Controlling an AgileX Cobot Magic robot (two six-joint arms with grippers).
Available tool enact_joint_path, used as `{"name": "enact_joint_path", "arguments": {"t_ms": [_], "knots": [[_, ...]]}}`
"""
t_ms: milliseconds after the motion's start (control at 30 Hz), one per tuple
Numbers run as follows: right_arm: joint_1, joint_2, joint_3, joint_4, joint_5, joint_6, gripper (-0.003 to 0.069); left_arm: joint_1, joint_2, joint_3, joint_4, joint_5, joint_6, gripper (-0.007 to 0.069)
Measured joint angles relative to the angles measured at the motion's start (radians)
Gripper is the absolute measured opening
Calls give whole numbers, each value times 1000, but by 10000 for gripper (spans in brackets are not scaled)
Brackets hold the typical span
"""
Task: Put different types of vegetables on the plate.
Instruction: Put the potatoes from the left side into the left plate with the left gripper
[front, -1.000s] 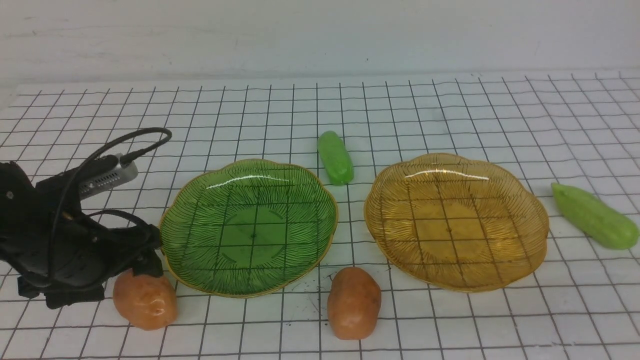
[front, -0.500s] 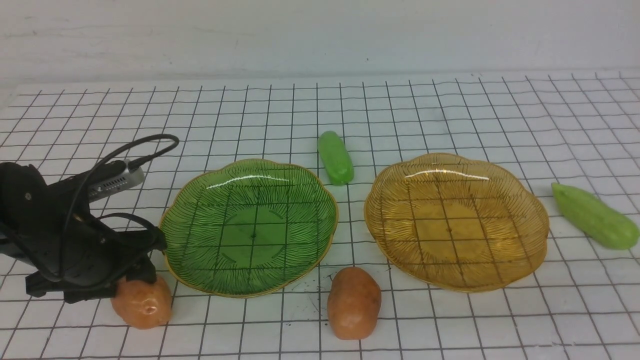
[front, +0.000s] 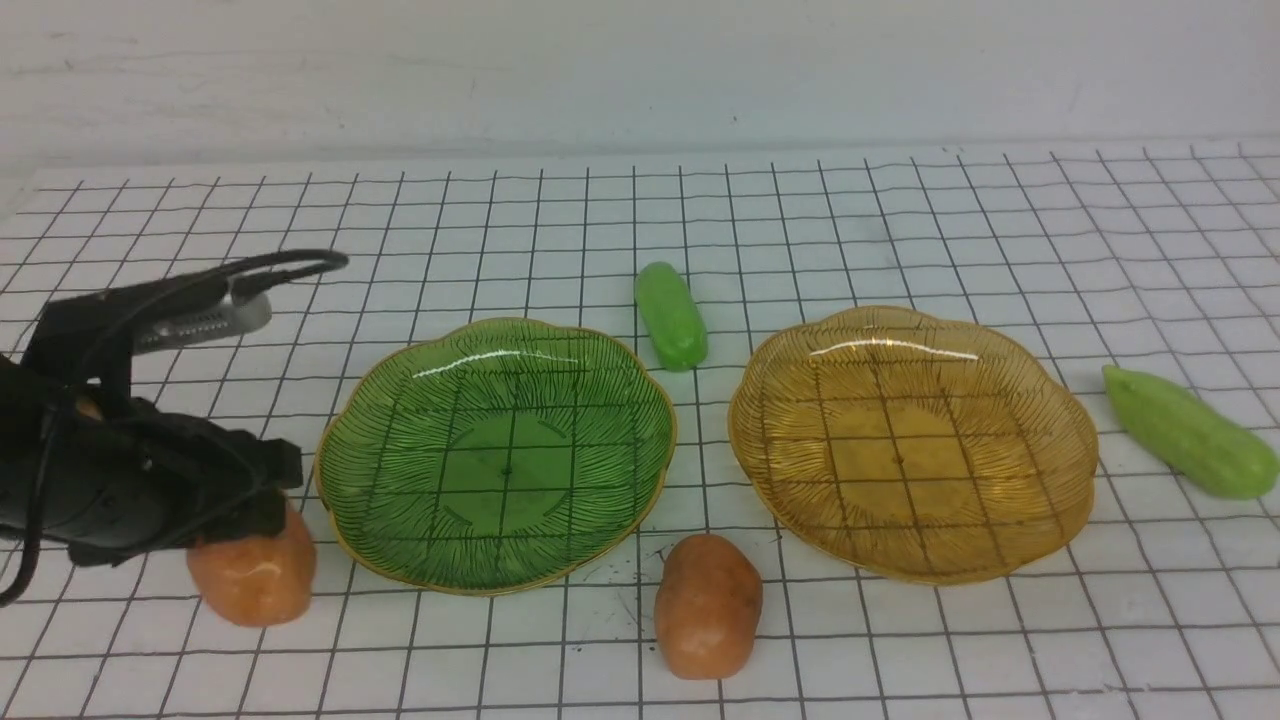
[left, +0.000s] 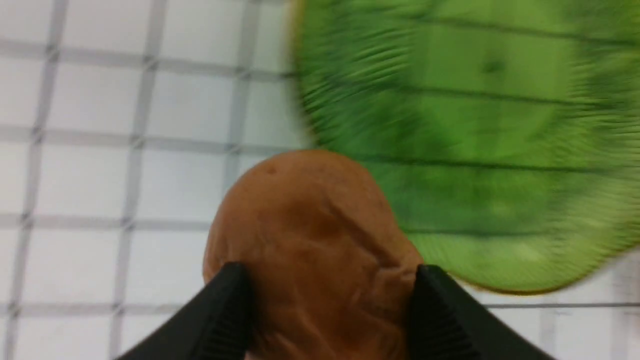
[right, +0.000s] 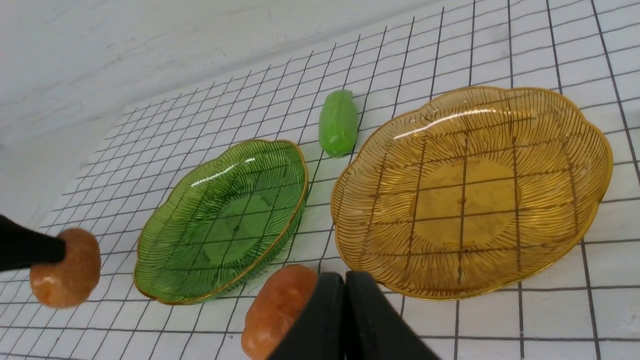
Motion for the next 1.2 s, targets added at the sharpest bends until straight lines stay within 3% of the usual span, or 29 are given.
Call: {"name": "enact_joint_path", "arguments": {"t_ms": [167, 300, 533, 633, 767, 900, 1000, 1067, 1100, 1133, 1167, 1200], "knots": [[0, 50, 0, 11, 10, -32, -14, -92, 90, -99, -181, -74, 200, 373], [0, 125, -2, 47, 75, -68, -14, -116, 244, -161, -219, -127, 280, 373], [0, 406, -80, 49, 319, -177, -14, -116, 411, -230, -221, -103, 286, 374], [10, 528, -154, 49, 343, -242, -14, -116, 418, -245, -214, -88, 287, 426], [107, 672, -247, 49, 314, -266, -10, -117, 418, -277, -187, -29, 288, 530], [249, 813, -303, 30, 237, -248, -1, -117, 418, -324, -174, 81, 287, 547], [354, 925, -368, -14, 172, -205, 27, -117, 416, -357, -165, 176, 287, 485], [419, 1010, -417, -50, 147, -163, 59, -118, 406, -369, -155, 226, 287, 401], [442, 1037, -444, -66, 141, -148, 80, -119, 398, -373, -142, 254, 287, 322], [469, 1100, -485, -88, 137, -110, 115, -119, 378, -375, -117, 286, 288, 195], [482, 1135, -512, -102, 135, -87, 148, -119, 365, -375, -101, 298, 288, 130], [488, 1152, -526, -105, 135, -80, 155, -119, 361, -375, -97, 301, 288, 117]]}}
